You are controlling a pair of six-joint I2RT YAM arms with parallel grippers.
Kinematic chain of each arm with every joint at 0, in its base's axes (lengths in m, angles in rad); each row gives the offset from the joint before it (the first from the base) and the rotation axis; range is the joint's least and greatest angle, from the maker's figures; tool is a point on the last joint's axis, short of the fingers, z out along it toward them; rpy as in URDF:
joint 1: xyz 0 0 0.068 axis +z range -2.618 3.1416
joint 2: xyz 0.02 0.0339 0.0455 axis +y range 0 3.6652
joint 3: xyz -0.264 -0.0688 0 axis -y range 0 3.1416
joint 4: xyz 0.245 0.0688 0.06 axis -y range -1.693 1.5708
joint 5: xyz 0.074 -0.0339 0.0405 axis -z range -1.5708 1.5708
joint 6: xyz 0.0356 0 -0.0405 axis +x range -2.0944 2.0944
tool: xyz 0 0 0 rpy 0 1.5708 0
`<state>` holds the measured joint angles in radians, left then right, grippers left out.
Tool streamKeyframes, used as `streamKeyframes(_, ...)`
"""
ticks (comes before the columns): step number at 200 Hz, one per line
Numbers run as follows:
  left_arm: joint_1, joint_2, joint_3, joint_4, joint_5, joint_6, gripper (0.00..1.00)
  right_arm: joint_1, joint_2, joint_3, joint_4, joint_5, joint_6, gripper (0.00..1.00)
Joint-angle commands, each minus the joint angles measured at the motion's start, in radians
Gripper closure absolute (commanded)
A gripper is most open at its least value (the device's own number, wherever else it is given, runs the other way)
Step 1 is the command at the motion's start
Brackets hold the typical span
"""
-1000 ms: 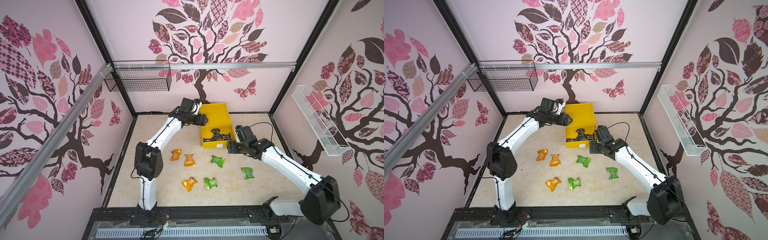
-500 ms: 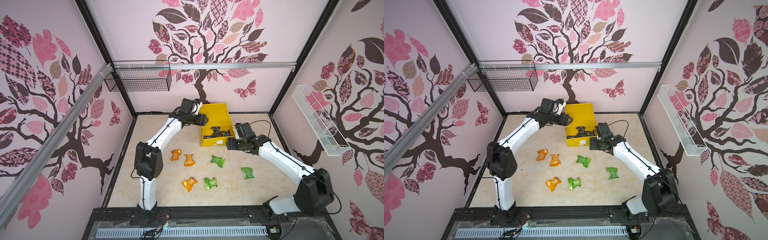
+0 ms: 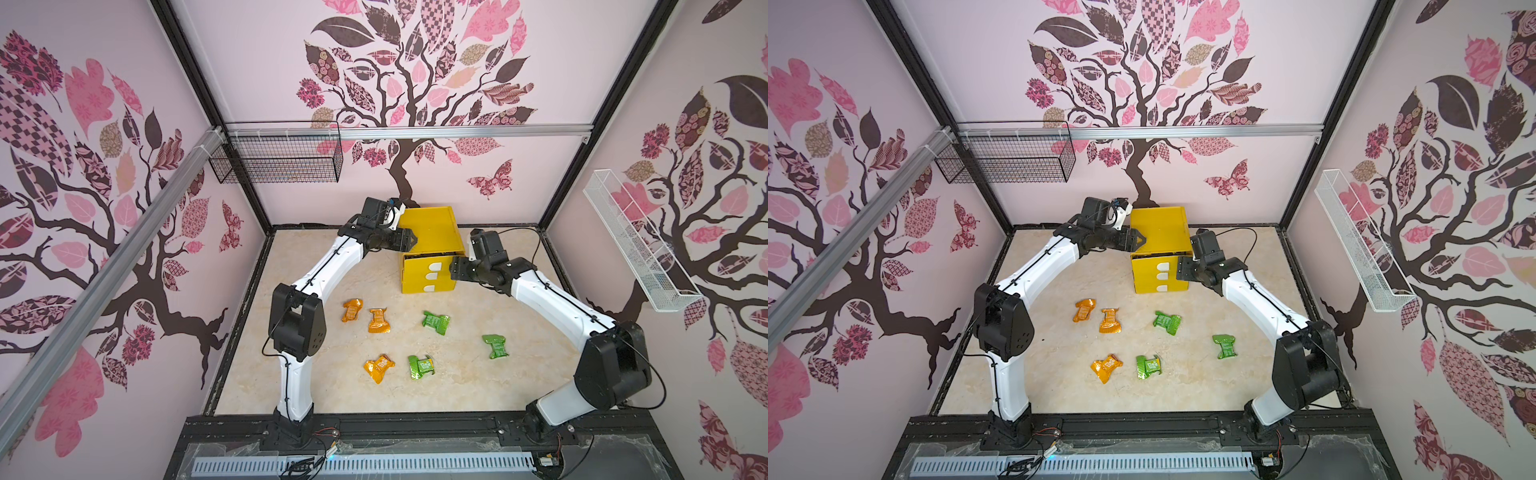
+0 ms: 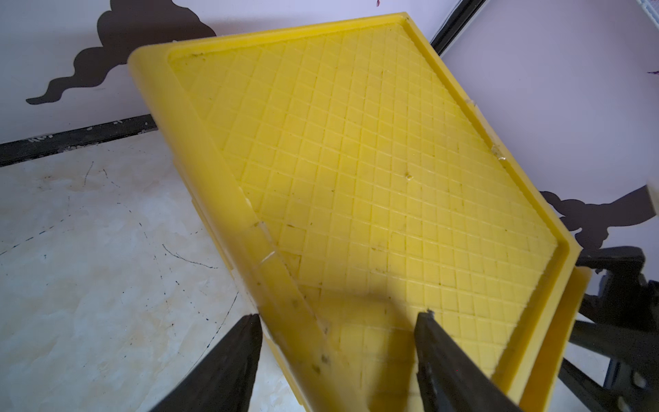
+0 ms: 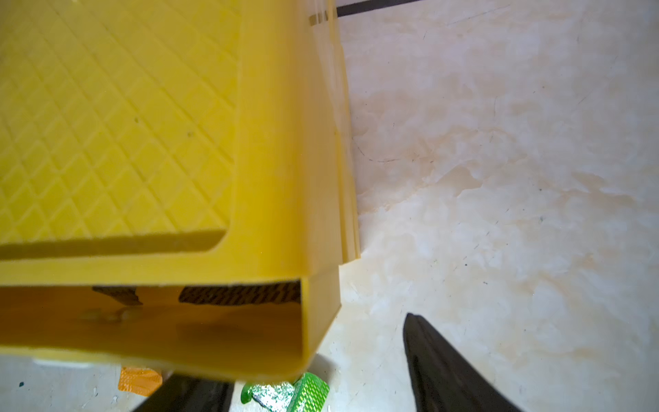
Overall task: Place the cookies into the drawer by color
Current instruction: Close the drawer in the storage box.
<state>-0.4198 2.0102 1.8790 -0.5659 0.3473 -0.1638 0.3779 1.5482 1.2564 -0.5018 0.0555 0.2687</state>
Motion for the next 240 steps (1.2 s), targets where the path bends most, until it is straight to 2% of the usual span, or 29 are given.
streamKeyframes(1, -0.005, 0.033, -0.038, -0.1, -0.03, 0.018, 0.28, -0.013, 0.033, 0.048, 0.06, 0.03, 0.005, 0.24)
streamKeyframes(89, -0.005, 0.022, -0.058, -0.09, -0.021, 0.021, 0.29, -0.014, 0.076, 0.044, 0.166, 0.039, 0.046, 0.24)
streamKeyframes(135, -0.005, 0.017, -0.063, -0.085, -0.018, 0.022, 0.29, -0.013, 0.028, -0.006, 0.192, 0.031, 0.075, 0.24)
streamKeyframes(167, -0.005, 0.002, -0.074, -0.078, -0.02, 0.023, 0.29, -0.009, -0.049, -0.084, 0.182, 0.009, 0.108, 0.24)
streamKeyframes(207, -0.005, -0.004, -0.072, -0.085, -0.021, 0.023, 0.29, 0.056, -0.191, -0.216, 0.209, 0.054, 0.118, 0.24)
streamKeyframes(240, -0.005, -0.008, -0.081, -0.078, -0.021, 0.022, 0.29, 0.133, -0.268, -0.387, 0.394, 0.108, 0.098, 0.24)
